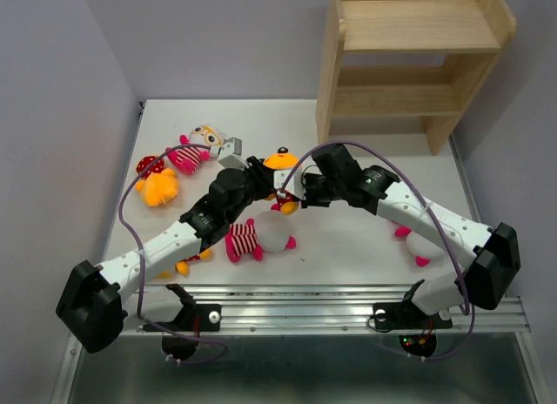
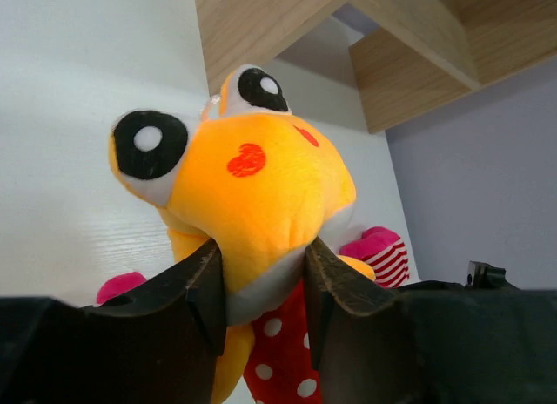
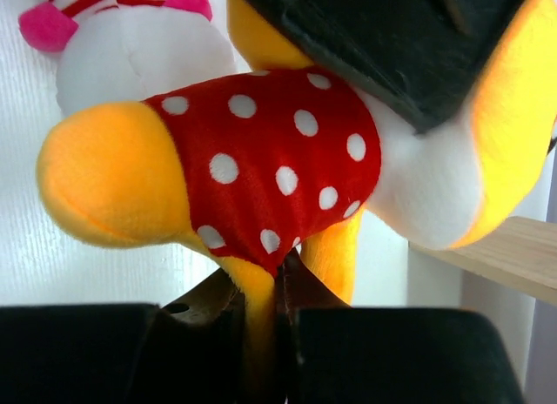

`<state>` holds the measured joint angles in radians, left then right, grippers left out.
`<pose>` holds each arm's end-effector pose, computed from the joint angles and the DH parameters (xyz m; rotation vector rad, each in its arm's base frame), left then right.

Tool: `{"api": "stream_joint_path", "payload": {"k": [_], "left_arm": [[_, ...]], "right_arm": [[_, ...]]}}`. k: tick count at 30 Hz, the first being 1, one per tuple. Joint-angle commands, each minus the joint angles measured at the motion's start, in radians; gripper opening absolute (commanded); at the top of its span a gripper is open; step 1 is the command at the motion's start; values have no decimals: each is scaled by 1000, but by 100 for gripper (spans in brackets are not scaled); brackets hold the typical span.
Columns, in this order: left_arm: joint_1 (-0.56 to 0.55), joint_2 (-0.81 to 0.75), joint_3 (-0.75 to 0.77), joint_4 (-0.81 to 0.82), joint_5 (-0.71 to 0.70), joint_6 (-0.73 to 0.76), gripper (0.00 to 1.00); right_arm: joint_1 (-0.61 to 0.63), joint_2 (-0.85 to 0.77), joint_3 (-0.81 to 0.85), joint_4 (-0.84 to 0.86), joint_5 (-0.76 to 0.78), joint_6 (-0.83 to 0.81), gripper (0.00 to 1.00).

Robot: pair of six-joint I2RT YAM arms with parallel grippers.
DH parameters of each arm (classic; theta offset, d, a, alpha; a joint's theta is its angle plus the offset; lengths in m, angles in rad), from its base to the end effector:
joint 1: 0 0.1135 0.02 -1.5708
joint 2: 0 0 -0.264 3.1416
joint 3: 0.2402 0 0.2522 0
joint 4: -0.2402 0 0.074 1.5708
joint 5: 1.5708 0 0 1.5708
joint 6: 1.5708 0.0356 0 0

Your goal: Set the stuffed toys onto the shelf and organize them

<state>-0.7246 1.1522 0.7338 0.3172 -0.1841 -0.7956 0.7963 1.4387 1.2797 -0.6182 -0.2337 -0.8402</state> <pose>0.2060 -0.1736 0.2990 -0.2095 1.7568 -0.9797 0.2137 0.2302 0.3195 -1.7809 1.5105 0.2523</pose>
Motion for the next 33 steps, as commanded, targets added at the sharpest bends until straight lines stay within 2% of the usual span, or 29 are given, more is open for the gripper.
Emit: {"api": "stream_joint_path", "payload": {"k": [1, 3, 5, 8, 14, 21, 25, 33], "left_arm": [[2, -150, -14, 126, -47, 39, 72], [5, -192, -30, 108, -77, 64, 91], [10, -250, -28, 54, -107, 82, 96], [22, -311, -17, -25, -133, 127, 97], [36, -387, -16, -134, -164, 188, 97], [40, -427, -65, -148, -161, 180, 97], [44, -440, -80, -156, -158, 182, 97], [45, -471, -82, -191, -152, 199, 97]], "right_arm": [[-34, -87, -3, 9, -3, 58, 1], [-113, -128, -2, -5, -24, 67, 1], [-182, -159, 18, -35, -90, 69, 1], [-299, -196, 21, -52, -133, 73, 1], [-439, -268, 9, -74, -127, 89, 1], [-667, -186, 119, -66, -196, 86, 1], [-710, -81, 220, -49, -202, 3, 1], [-710, 159, 443, 23, -225, -112, 3]]}}
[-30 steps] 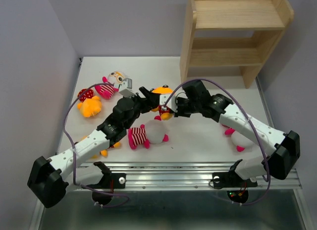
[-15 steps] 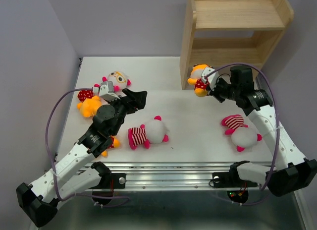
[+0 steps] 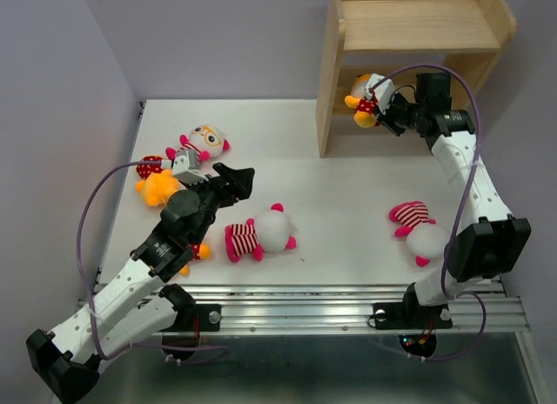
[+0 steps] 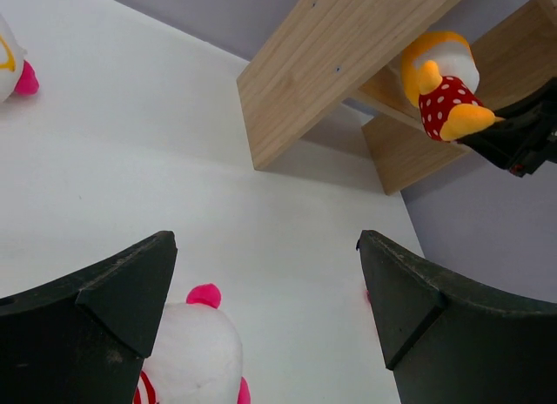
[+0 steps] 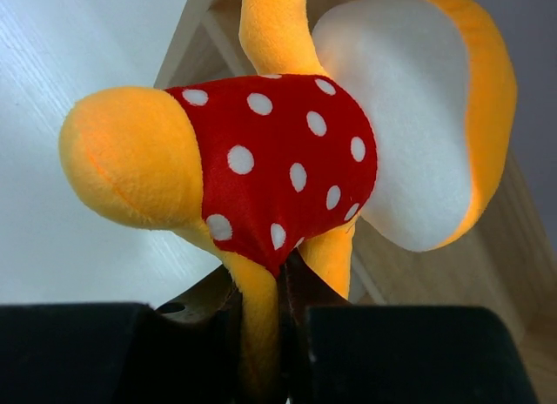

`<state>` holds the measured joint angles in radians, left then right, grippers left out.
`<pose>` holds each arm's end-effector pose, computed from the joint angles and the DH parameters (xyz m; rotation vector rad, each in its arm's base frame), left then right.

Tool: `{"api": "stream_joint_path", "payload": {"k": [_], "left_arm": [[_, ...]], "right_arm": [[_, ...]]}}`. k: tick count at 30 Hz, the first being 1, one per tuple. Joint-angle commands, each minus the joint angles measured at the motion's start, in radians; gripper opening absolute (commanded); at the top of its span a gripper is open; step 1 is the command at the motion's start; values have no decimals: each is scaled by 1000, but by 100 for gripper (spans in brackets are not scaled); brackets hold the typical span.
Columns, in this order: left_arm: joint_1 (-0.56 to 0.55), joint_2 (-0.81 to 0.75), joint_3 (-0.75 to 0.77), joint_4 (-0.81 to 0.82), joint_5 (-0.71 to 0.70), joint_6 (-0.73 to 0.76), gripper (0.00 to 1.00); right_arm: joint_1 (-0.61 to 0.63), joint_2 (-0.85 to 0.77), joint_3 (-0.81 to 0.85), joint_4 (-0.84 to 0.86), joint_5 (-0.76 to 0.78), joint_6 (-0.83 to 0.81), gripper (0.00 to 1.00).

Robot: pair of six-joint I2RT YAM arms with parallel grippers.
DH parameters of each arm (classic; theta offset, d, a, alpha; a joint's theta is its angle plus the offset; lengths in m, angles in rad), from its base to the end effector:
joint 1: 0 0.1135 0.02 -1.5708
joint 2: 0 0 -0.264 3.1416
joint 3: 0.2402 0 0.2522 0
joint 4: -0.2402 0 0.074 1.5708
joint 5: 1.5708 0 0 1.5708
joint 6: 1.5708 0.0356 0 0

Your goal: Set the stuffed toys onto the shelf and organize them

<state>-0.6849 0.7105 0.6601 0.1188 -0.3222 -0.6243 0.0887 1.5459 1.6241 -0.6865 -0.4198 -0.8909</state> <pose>0.1427 -0.1020 0.3406 -0.2208 1.5446 -0.8041 0.3377 0.0446 0.3955 -1.1980 1.7489 -0.0163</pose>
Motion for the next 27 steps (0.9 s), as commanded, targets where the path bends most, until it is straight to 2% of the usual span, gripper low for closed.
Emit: {"api": "stream_joint_path", "payload": {"k": [1, 8, 14, 18, 27], "left_arm": [[5, -35, -8, 4, -15, 26, 97], [7, -72, -28, -16, -20, -3, 97], [7, -83, -39, -19, -26, -18, 97], [7, -74, -34, -16, -20, -20, 97], [7, -60, -33, -11, -5, -25, 97]], "right_arm": [[-3, 97, 115, 99, -48, -77, 3], [-3, 215, 210, 151, -128, -164, 9], [-3, 279, 250, 185, -181, -169, 12], [17, 299, 243, 252, -146, -128, 15], [46, 350, 269, 294, -109, -74, 32]]}}
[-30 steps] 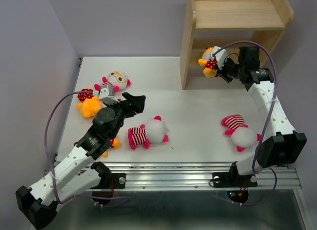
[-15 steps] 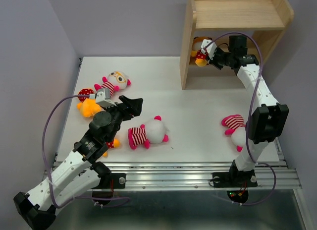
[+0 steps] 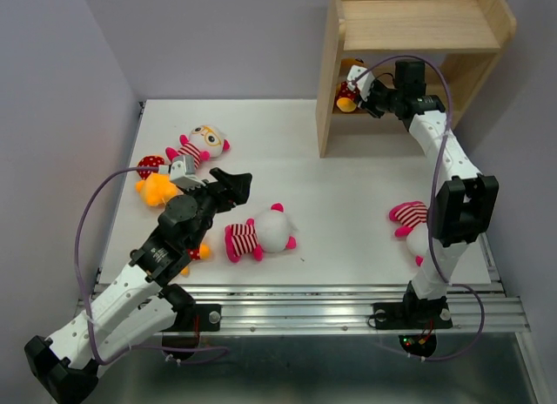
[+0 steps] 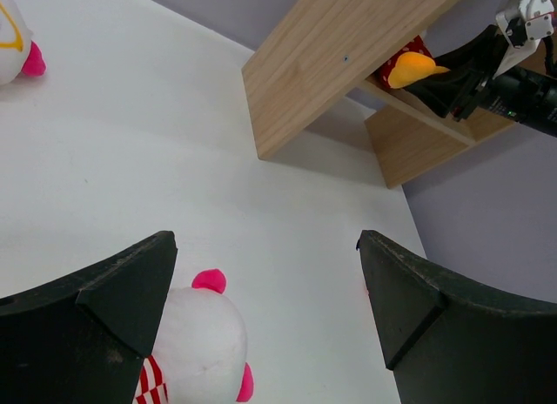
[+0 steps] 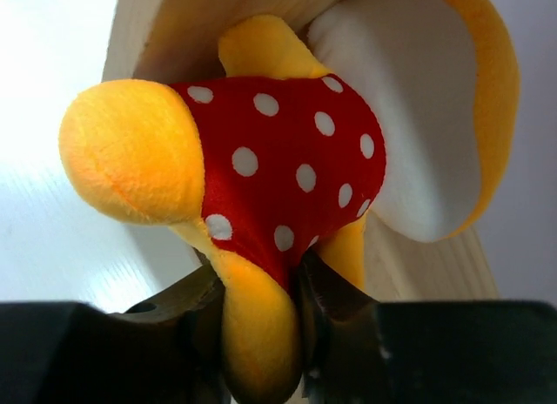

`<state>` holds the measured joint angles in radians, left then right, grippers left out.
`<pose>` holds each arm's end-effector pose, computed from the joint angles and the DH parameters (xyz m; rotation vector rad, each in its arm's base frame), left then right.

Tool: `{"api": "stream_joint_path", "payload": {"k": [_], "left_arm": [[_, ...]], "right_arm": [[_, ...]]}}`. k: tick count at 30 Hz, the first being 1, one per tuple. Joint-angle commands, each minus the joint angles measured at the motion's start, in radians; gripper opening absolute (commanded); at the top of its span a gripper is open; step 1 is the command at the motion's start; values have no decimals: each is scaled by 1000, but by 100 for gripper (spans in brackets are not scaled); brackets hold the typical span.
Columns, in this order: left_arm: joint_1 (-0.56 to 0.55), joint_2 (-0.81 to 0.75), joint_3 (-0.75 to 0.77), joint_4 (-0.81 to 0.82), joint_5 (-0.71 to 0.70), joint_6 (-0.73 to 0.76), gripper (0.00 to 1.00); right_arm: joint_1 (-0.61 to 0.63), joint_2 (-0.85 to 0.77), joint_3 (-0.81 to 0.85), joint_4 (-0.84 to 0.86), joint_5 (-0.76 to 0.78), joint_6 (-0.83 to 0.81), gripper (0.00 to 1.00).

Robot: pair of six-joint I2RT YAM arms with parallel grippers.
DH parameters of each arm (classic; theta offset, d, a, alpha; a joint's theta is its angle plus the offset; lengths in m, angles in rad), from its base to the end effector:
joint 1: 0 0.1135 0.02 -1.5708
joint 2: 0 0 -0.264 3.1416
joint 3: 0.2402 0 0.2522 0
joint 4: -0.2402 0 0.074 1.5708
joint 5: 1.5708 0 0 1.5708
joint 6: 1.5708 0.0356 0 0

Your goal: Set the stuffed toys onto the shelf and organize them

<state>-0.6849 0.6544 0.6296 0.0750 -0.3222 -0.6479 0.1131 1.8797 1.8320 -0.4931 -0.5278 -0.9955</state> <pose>0.1346 -0.0954 0.3335 -0.2373 1.5621 -0.8134 0.4328 0.0672 0.3593 -1.3182 1.5460 0.0053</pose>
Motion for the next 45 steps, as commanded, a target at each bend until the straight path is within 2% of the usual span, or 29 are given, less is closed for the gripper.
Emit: {"api": "stream_joint_path", "payload": {"k": [1, 2, 3, 6, 8, 9, 11, 12, 15, 16, 19, 29, 32, 33, 37, 38, 41, 42, 45], "left_arm": [[7, -4, -2, 31, -5, -1, 97], [7, -6, -1, 29, -3, -1, 97], [7, -4, -1, 28, -3, -1, 97], [7, -7, -5, 26, -3, -4, 97], [7, -6, -4, 26, -3, -2, 97], [7, -4, -4, 28, -5, -2, 97], [7, -1, -2, 28, -5, 2, 97], [7, 2, 1, 28, -5, 4, 97], [7, 8, 10, 22, -8, 8, 97], [7, 11, 13, 19, -9, 11, 97], [7, 16, 19, 12, -12, 16, 97], [7, 13, 42, -23, -29, 19, 97], [7, 19, 64, -93, -89, 7, 97], [7, 21, 71, -122, -109, 1, 97], [24, 56, 137, -271, -219, -42, 96], [37, 80, 150, -300, -228, -51, 96], [171, 134, 189, -397, -183, -53, 94], [258, 143, 194, -396, -164, -21, 94], [382, 180, 205, -367, -98, 28, 93]], "right_arm": [[22, 19, 64, 100, 2, 38, 36], [22, 24, 67, 100, 5, 41, 39], [22, 24, 69, 100, 12, 43, 47], [22, 18, 67, 102, 32, 49, 62], [22, 9, 62, 100, 38, 55, 67], [22, -4, 55, 100, 45, 57, 73], [22, -19, 47, 100, 48, 64, 75], [22, -27, 43, 100, 49, 66, 80], [22, -65, 16, 100, 45, 70, 87], [22, -76, 9, 100, 43, 70, 93], [22, -114, -14, 100, 38, 80, 97], [22, -223, -59, 53, -11, 119, 98], [22, -264, -45, -62, -90, 103, 98], [22, -274, -39, -155, -121, 92, 98], [33, -333, -48, -358, -305, 63, 98], [33, -362, -59, -383, -316, 61, 98], [43, -421, -132, -436, -330, 70, 98], [43, -438, -178, -433, -321, 81, 98], [43, -491, -246, -432, -311, 86, 97]]}}
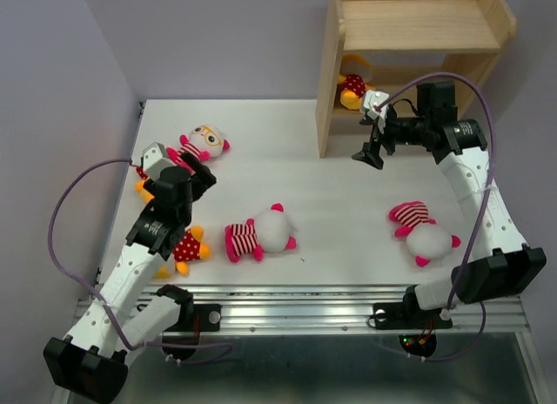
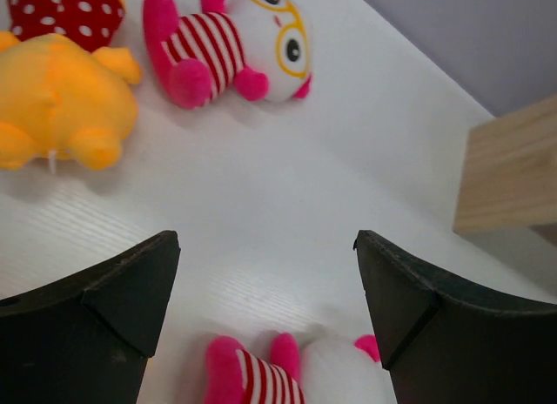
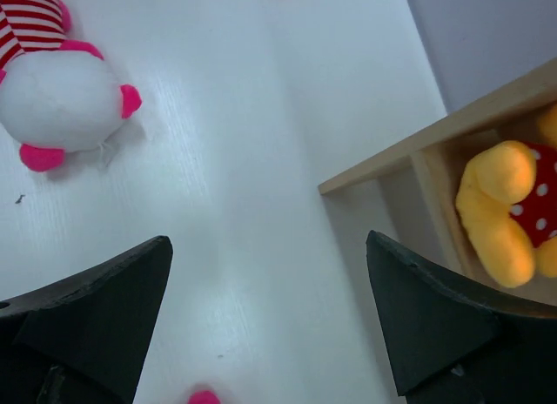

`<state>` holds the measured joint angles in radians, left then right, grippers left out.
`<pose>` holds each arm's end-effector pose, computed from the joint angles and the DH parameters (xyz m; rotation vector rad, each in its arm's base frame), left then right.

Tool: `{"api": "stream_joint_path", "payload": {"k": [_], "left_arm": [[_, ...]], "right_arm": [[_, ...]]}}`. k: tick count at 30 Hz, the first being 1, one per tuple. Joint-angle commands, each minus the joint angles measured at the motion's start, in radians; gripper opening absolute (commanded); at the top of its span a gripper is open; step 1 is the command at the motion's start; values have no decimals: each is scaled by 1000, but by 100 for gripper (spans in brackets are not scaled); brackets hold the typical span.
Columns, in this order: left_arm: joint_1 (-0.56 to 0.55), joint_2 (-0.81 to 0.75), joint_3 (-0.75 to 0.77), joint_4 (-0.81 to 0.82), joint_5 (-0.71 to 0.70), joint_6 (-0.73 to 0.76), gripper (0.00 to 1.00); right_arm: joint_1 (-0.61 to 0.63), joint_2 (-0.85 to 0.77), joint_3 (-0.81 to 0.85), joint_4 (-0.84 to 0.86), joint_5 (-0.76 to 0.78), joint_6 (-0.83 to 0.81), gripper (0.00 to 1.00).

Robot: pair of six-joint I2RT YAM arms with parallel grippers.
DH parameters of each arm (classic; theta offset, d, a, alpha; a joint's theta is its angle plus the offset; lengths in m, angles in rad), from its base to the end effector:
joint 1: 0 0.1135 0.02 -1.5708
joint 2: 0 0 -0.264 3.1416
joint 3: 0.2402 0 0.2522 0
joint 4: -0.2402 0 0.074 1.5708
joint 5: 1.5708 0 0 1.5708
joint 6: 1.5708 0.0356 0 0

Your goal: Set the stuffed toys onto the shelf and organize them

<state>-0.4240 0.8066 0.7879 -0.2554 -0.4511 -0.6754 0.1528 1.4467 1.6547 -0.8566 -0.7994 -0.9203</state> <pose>0.1754 -0.0621 0.3308 -0.5375 1.7512 -0.3612 0.2861 0.0699 0.4251 -1.3734 1.4939 0.4085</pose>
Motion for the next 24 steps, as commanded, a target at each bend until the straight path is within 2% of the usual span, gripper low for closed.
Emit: {"api": "stream_joint_path", "payload": {"k": [1, 7, 11, 16, 22, 23, 24], "left_arm": [[210, 42, 51, -28, 51, 72, 93], [523, 225, 63, -15, 123, -30, 92], [606, 353, 96, 17, 232, -46, 92], [642, 498, 155, 27, 252, -67, 92], [657, 753, 252, -67, 236, -59, 77], [660, 781, 257, -68, 247, -46, 72], [660, 821, 257, -58, 276, -38, 50]], "right_arm": [[4, -71, -113, -67, -41, 17, 97], [4, -112, -243, -79, -121, 5, 97], [4, -118, -295, -47, -138, 23, 97], [4, -126, -326, -25, -141, 31, 97], [4, -146, -346, -13, -136, 34, 97], [4, -149, -346, -13, -135, 35, 97], [4, -151, -346, -13, -133, 35, 97]]}}
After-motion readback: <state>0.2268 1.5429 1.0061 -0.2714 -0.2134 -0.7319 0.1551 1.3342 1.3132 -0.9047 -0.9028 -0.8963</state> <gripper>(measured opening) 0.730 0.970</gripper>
